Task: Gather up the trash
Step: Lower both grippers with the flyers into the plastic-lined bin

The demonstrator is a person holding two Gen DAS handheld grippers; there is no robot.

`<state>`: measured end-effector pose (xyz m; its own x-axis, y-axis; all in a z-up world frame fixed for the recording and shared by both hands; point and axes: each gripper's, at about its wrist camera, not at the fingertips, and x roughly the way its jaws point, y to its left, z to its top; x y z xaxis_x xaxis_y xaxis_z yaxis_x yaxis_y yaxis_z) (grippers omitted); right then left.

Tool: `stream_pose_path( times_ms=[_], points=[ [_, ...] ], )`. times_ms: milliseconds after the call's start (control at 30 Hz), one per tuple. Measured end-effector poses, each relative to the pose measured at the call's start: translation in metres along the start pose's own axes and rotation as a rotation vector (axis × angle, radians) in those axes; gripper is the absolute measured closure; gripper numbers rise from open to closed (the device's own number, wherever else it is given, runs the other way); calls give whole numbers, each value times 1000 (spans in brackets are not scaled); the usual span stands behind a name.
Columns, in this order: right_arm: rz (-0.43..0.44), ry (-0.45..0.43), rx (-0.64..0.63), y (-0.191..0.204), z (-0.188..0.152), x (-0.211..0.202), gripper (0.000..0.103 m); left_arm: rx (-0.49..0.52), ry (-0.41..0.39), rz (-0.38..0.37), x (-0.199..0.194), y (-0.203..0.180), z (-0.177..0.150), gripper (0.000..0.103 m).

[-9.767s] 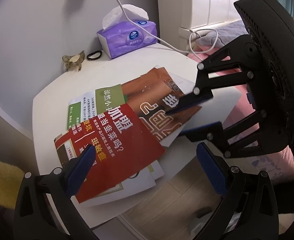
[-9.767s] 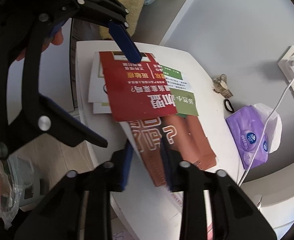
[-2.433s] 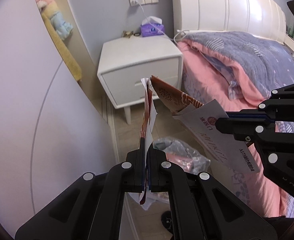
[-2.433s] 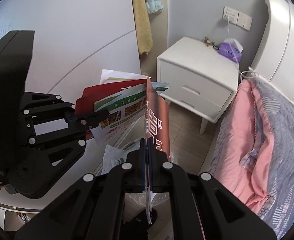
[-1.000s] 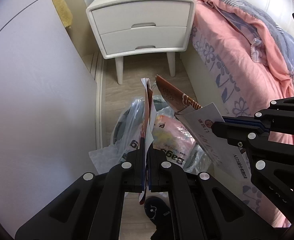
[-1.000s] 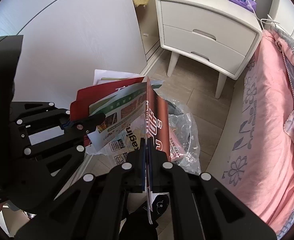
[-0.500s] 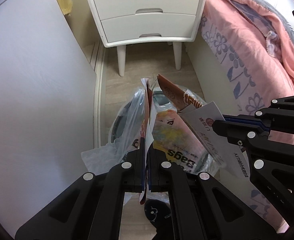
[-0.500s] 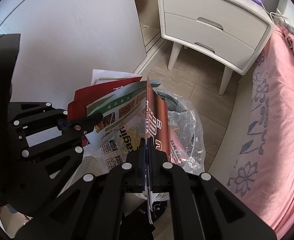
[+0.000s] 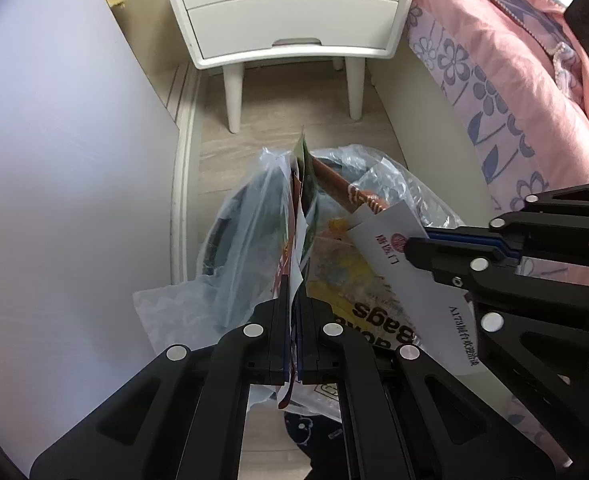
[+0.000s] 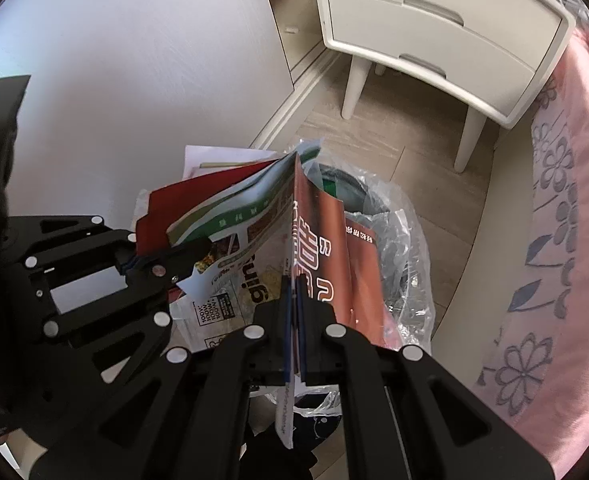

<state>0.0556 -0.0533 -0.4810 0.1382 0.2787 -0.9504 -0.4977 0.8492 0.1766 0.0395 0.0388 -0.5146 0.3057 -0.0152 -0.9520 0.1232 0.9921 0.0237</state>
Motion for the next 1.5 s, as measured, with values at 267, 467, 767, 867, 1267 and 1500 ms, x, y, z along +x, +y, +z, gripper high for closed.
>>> stream_pose_path(
  times_ms=[267,467,767,867,1267,1500],
  points=[
    [13,33,19,-8,-3,21,98,2,29,-17,22,-2,-5,102],
    [21,44,19,-11,-5,34,98,8,39,-26,36,-8,-8,102],
    [39,64,42,-16,-8,47,98,10,61,-37,54,-16,-10,102],
    [44,79,60,-20,-10,54,98,17,73,-39,61,-19,-12,102],
    [61,93,98,-31,-11,76,98,31,93,-50,90,-25,-12,101],
    [60,105,93,-33,-14,87,98,36,114,-56,107,-25,-15,100]
  ],
)
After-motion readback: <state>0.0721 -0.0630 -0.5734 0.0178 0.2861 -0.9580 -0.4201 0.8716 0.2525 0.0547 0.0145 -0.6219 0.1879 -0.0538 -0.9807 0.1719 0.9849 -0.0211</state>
